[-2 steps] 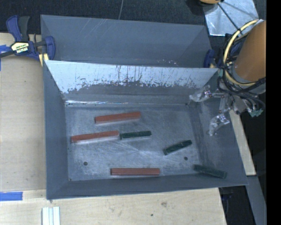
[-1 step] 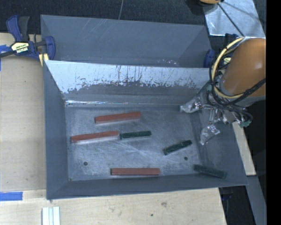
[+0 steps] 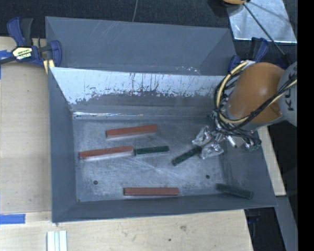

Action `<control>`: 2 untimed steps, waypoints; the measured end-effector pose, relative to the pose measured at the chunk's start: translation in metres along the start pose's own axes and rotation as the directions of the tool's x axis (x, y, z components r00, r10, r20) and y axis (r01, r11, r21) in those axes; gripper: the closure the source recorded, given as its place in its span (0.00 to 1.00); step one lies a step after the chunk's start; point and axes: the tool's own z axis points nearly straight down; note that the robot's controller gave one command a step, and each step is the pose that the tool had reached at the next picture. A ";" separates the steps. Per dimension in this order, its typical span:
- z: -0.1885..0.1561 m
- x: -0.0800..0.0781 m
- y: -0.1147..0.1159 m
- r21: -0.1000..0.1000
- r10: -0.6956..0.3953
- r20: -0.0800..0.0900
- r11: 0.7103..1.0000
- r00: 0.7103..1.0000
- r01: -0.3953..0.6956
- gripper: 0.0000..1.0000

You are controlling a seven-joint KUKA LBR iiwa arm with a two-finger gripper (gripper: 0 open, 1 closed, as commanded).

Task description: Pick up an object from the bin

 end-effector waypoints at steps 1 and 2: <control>0.000 0.000 0.000 0.000 -0.001 0.000 1.000 1.000 0.001 1.00; -0.172 -0.010 -0.009 -0.004 -0.040 -0.010 0.999 0.999 0.040 1.00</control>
Offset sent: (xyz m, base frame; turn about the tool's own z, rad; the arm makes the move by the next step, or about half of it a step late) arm 0.0064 -0.0037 0.1681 -0.0429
